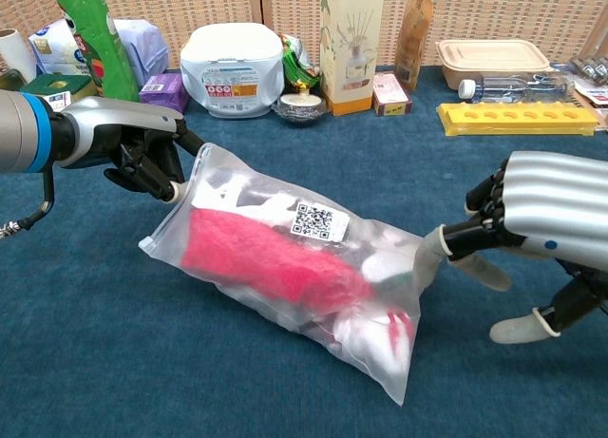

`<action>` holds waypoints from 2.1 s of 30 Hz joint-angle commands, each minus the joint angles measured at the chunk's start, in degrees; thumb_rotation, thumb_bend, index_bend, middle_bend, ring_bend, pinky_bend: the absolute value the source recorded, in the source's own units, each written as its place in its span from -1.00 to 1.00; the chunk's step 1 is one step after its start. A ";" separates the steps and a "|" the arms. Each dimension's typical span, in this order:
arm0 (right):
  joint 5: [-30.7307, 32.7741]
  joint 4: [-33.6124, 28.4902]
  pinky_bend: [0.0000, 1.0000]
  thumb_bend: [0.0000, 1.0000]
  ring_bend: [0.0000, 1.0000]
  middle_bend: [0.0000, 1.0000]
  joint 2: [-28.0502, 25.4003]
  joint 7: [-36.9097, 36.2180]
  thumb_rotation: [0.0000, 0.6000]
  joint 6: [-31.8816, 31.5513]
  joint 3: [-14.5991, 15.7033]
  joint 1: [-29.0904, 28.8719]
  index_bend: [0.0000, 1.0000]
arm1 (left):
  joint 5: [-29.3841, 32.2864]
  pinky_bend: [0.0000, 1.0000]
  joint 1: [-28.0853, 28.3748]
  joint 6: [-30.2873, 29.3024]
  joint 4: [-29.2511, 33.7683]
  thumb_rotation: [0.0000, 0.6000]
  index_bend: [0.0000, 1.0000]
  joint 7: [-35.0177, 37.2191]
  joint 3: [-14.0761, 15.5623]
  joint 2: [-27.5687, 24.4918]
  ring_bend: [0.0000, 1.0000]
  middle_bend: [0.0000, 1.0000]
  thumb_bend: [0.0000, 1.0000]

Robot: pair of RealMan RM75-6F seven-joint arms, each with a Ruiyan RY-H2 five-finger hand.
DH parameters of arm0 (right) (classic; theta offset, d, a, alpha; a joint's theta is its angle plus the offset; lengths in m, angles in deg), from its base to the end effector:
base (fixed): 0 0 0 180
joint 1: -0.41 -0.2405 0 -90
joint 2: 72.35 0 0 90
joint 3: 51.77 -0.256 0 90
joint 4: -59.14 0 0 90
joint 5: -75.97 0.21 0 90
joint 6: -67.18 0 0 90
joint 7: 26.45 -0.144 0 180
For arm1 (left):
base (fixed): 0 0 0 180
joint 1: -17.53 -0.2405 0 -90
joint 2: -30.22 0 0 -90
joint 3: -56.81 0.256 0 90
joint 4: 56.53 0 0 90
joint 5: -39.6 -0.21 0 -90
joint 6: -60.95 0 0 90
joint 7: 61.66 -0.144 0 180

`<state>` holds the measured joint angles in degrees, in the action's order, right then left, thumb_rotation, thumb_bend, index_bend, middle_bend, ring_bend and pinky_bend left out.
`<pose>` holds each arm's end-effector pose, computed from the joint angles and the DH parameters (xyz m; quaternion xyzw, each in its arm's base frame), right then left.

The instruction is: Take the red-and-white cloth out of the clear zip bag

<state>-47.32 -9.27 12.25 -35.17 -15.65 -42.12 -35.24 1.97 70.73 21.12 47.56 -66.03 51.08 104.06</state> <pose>-0.1906 -0.2319 0.0093 0.8559 -0.1166 0.4790 0.1560 -0.1256 0.3162 0.0010 -0.6843 -0.6208 -0.2830 0.2572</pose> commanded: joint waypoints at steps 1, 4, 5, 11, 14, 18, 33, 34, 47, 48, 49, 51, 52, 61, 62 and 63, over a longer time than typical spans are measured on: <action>-1.48 1.83 0.47 -0.62 0.82 0.48 1.67 2.90 1.00 -1.15 0.26 0.16 -0.28 | 0.69 0.94 0.47 -0.23 0.14 1.00 0.75 -0.36 0.16 0.18 1.00 1.00 0.07; -1.68 1.75 0.58 -0.58 0.87 0.52 2.25 4.26 1.00 -1.14 0.27 -0.12 -0.29 | 1.37 0.94 0.82 -0.56 0.30 1.00 0.75 -0.62 0.30 0.38 1.00 1.00 0.07; -1.78 1.55 0.61 -0.58 0.88 0.53 2.47 5.22 1.00 -0.76 0.23 -0.31 -0.29 | 1.68 0.94 0.96 -0.65 0.38 1.00 0.75 -0.70 0.37 0.44 1.00 1.00 0.07; -1.68 -0.54 0.68 -0.58 0.90 0.55 2.86 8.46 1.00 1.67 0.29 -1.25 -0.30 | 2.73 0.94 1.46 -1.13 0.74 1.00 0.75 -0.99 0.51 0.49 1.00 1.00 0.08; -1.61 -1.75 0.70 -0.59 0.90 0.55 3.00 9.88 1.00 2.52 0.08 -1.70 -0.31 | 3.23 0.94 1.65 -1.10 0.79 1.00 0.75 -0.90 0.49 0.54 1.00 1.00 0.07; -1.97 -3.37 0.70 -0.59 0.91 0.55 3.74 12.32 1.00 4.11 -0.13 -2.50 -0.31 | 3.66 0.94 1.89 -1.05 0.71 1.00 0.75 -0.93 0.63 0.82 1.00 1.00 0.07; -1.16 -3.19 0.71 -0.59 0.93 0.55 6.01 19.20 1.00 9.03 -0.70 -4.46 -0.31 | 4.89 0.94 2.53 -0.13 1.22 1.00 0.75 -0.09 0.86 0.45 1.00 1.00 0.07; -1.06 -3.09 0.71 -0.59 0.93 0.55 5.93 19.29 1.00 9.10 -0.61 -4.48 -0.31 | 4.91 0.94 2.51 -0.07 1.22 1.00 0.75 0.01 0.87 0.38 1.00 1.00 0.07; -0.83 -1.99 0.73 -0.40 0.96 0.55 6.75 20.44 1.00 10.67 0.92 -5.25 -0.17 | 4.98 0.94 2.78 0.27 1.24 1.00 0.75 0.77 0.85 0.29 1.00 1.00 0.07; -0.83 -1.97 0.74 -0.38 0.96 0.56 6.78 20.49 1.00 10.63 0.95 -5.29 -0.16 | 5.04 0.94 2.80 0.27 1.24 1.00 0.75 0.82 0.84 0.28 1.00 1.00 0.07; -0.87 -1.92 0.74 -0.34 0.96 0.56 6.83 20.55 1.00 10.64 1.04 -5.39 -0.14 | 5.14 0.94 2.86 0.25 1.23 1.00 0.75 0.87 0.83 0.29 1.00 1.00 0.07; -0.88 -1.77 0.74 -0.27 0.96 0.56 6.98 20.78 1.00 10.79 1.13 -5.56 -0.11 | 5.26 0.94 2.91 0.17 1.25 1.00 0.75 0.98 0.78 0.35 1.00 1.00 0.07; -0.85 -1.74 0.74 -0.23 0.97 0.56 7.05 20.76 1.00 10.92 1.21 -5.66 -0.10 | 5.30 0.94 2.92 0.15 1.29 1.00 0.75 1.06 0.75 0.37 1.00 1.00 0.07; -0.44 -2.47 0.75 -0.04 0.98 0.60 7.44 21.39 1.00 12.22 1.48 -6.66 0.02 | 5.93 0.94 3.20 0.01 1.54 1.00 0.75 1.40 0.74 0.47 1.00 1.00 0.07; -0.42 -2.55 0.76 -0.01 0.99 0.60 7.45 21.39 1.00 12.31 1.57 -6.76 0.05 | 5.91 0.94 3.24 0.00 1.53 1.00 0.75 1.35 0.81 0.49 1.00 1.00 0.07; -0.36 -2.58 0.76 0.00 0.99 0.61 7.45 21.28 1.00 12.26 1.62 -6.80 0.07 | 5.90 0.94 3.25 -0.02 1.53 1.00 0.75 1.32 0.86 0.49 1.00 1.00 0.07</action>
<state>-47.75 -11.77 19.69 -13.75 -3.42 -40.57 -41.97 7.88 73.98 21.09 49.09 -64.70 51.94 104.55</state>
